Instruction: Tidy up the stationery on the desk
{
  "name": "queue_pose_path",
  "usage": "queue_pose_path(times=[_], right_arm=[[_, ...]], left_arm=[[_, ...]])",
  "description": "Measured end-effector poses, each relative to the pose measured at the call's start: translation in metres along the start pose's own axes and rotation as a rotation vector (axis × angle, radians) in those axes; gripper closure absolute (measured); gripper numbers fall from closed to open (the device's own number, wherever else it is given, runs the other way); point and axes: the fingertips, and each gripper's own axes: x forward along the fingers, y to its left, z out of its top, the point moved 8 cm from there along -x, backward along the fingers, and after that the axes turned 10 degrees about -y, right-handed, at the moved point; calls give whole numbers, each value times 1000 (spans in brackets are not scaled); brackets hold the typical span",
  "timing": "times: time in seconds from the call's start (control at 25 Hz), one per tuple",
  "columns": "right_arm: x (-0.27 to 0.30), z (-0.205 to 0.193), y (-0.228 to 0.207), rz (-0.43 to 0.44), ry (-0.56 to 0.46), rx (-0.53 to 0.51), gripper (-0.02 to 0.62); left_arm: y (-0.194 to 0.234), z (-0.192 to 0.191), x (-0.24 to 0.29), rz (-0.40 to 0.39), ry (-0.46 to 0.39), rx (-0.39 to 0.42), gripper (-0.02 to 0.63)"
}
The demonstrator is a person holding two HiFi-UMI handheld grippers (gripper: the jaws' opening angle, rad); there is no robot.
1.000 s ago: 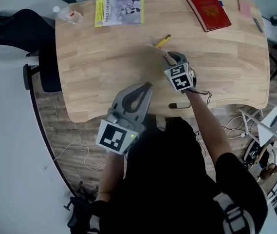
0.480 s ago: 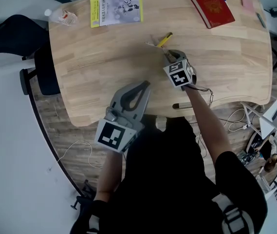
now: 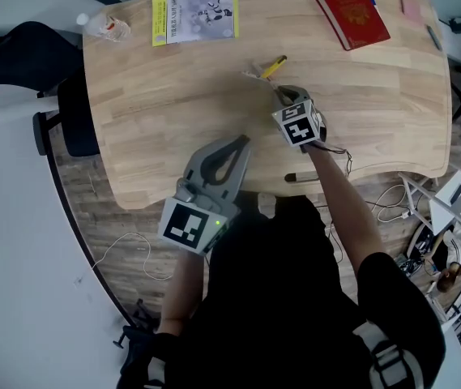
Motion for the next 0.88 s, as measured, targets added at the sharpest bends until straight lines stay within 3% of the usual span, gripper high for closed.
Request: queue_pose_path(times=[0.56,0.88], right_arm=[[-47,16,13,38,-99,41,538],[-70,9,-4,-27,-114,91,538]], left_arm=[[-28,1,10,-31,-25,16,566],[-46,-1,16,-57,-21,27,566]])
